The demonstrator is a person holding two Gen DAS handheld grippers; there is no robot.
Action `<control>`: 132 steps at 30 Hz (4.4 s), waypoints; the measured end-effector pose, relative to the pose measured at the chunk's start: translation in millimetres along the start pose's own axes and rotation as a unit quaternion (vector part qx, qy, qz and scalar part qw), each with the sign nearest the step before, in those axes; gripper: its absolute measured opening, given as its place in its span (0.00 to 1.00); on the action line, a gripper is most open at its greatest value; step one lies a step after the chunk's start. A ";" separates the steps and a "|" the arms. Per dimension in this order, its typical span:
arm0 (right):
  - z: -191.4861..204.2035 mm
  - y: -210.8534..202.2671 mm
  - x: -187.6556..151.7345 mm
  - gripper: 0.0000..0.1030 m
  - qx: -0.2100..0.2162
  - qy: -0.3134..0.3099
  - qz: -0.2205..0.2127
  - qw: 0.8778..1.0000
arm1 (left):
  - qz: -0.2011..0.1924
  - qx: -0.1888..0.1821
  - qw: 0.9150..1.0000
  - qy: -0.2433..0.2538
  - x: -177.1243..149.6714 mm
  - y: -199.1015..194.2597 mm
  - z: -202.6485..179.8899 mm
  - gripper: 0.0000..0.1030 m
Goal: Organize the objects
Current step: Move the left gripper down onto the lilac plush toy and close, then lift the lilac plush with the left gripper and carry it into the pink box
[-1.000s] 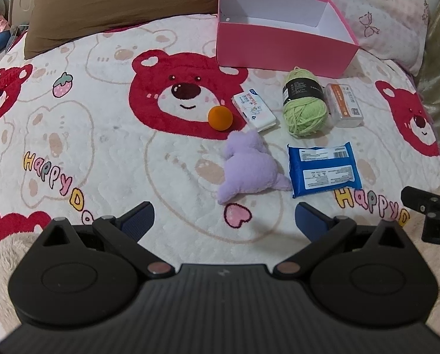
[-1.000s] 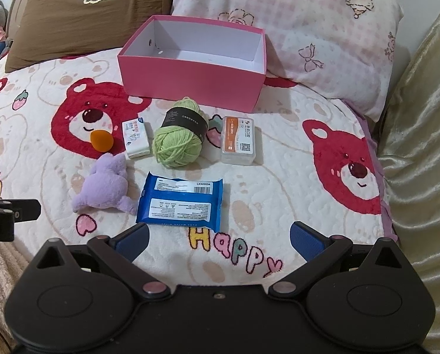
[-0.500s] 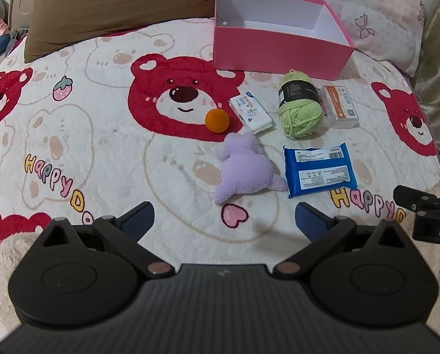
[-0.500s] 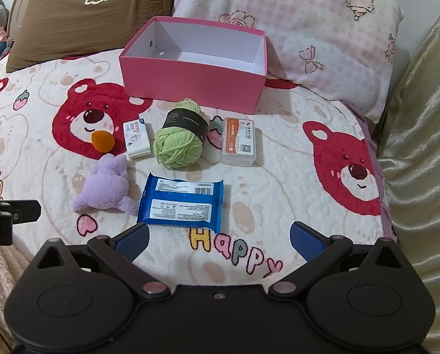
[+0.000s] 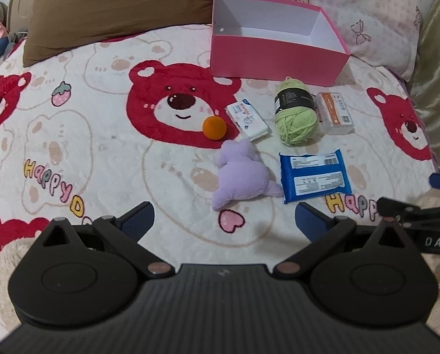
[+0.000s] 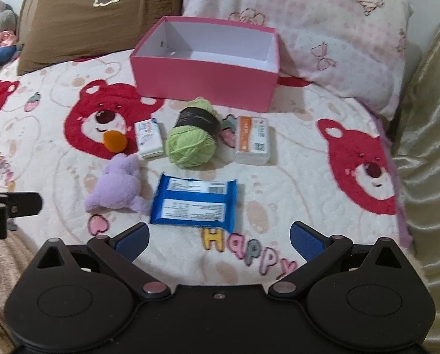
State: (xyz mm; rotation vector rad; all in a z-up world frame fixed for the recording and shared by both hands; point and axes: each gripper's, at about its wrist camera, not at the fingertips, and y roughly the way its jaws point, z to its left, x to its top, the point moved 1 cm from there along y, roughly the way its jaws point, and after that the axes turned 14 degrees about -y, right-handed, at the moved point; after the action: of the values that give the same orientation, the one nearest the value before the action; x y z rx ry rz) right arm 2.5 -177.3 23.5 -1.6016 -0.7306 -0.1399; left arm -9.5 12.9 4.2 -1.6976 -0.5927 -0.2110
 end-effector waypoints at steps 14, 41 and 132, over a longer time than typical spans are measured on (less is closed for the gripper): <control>21.3 8.3 17.4 1.00 0.054 -0.072 -0.035 0.995 | -0.017 -0.013 0.998 0.060 44.8 18.8 -7.0 1.00; 86.9 90.6 41.6 0.96 0.197 -0.101 -0.046 0.974 | 0.029 -0.049 0.998 0.041 54.7 93.8 16.9 1.00; 5.6 45.4 90.2 0.59 0.187 -0.032 -0.149 0.970 | -0.002 -0.222 0.974 -0.043 103.6 46.9 -35.1 0.37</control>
State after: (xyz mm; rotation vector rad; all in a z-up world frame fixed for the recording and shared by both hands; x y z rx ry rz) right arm 95.7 -138.3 28.2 -1.1365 -0.9852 -0.1583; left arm 108.1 1.9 18.4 -2.1456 -0.6456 -0.2900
